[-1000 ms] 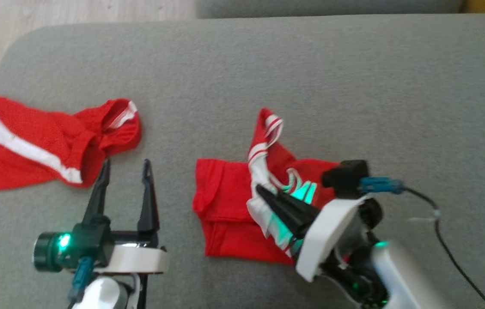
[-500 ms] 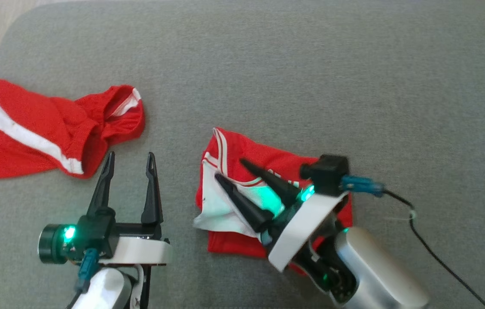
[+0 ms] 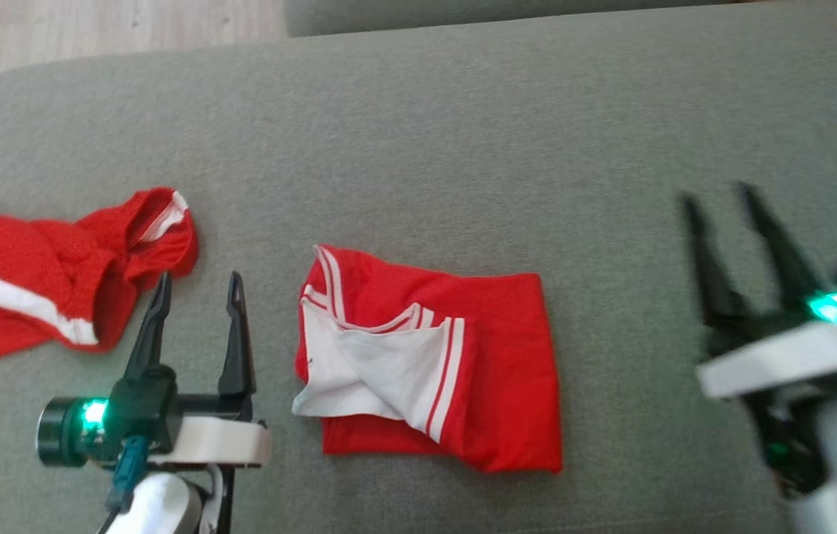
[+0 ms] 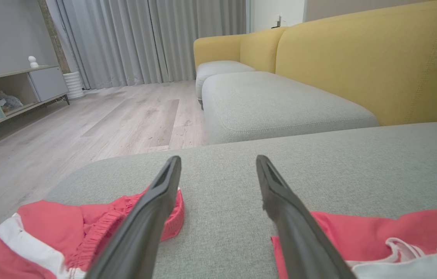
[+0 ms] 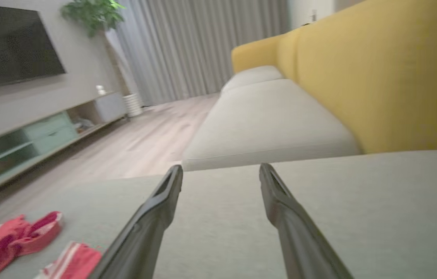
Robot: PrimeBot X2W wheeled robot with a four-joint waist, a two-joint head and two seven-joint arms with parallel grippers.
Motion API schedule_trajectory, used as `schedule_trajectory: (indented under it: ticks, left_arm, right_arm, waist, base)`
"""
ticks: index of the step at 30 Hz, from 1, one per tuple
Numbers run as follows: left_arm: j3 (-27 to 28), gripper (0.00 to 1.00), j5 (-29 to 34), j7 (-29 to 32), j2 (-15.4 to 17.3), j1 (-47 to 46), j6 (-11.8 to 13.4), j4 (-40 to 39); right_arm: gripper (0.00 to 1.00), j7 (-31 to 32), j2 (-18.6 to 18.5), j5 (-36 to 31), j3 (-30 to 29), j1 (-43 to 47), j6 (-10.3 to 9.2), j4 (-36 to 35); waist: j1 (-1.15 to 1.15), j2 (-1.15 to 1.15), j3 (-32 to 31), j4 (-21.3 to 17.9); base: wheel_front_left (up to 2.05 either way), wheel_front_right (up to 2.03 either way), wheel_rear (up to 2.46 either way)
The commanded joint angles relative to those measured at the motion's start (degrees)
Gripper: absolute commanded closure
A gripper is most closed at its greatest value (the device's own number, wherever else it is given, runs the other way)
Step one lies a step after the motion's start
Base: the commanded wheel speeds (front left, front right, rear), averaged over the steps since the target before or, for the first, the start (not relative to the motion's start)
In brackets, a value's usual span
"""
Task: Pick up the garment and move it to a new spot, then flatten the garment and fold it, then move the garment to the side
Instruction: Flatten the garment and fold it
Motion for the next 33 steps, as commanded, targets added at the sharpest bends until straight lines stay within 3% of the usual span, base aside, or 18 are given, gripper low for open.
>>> schedule_trajectory:
  ticks: [1,8,24,25,26,30,33]
  left_arm:
    - [2.8,0.00,-0.2,0.0,1.7,-0.9,0.5,-1.9]
    - [4.2,0.00,-0.5,1.0,3.9,0.4,1.7,-2.8]
    - [4.8,0.00,-0.9,2.4,5.1,1.5,3.3,-4.5]
    - [4.8,0.00,-0.9,2.4,5.0,1.5,3.3,-4.6]
    - [4.7,0.00,-0.9,2.4,4.9,1.5,3.4,-4.6]
    - [4.4,0.00,-0.9,2.1,4.5,1.2,3.5,-4.9]
    - [3.9,0.00,-0.6,1.6,3.9,0.7,3.3,-5.0]
  right_arm:
    - [0.00,0.2,-0.5,-0.8,-0.8,0.5,-0.04,-2.7]
    - [0.00,3.4,1.0,-4.7,-10.5,8.9,-0.04,-9.3]
    - [0.00,6.1,2.5,-5.6,-10.6,10.9,-0.04,-13.1]
    - [0.60,6.5,2.3,-5.5,-10.4,11.0,-0.04,-12.9]
    - [1.00,6.6,2.1,-5.4,-10.2,10.9,-0.04,-12.6]
    - [1.00,7.4,1.1,-4.1,-6.5,10.5,-0.04,-9.5]
    - [1.00,7.3,0.9,-2.2,1.1,8.8,-0.04,-4.4]
  waist:
    - [0.00,0.00,-0.4,-0.7]
    - [0.00,0.00,-1.1,-2.2]
    - [0.00,0.00,-0.5,-2.5]
    - [0.00,0.00,-0.5,-2.3]
    - [0.00,0.00,-0.4,-2.0]
    - [0.00,0.00,0.0,-0.4]
    - [0.00,0.00,0.5,1.3]
  base:
    - [0.00,0.00,0.00]
    - [0.00,0.00,0.00]
    - [0.00,0.00,0.00]
    - [0.00,0.00,0.00]
    - [0.00,0.00,0.00]
    - [0.00,0.00,0.00]
    - [0.00,0.00,0.00]
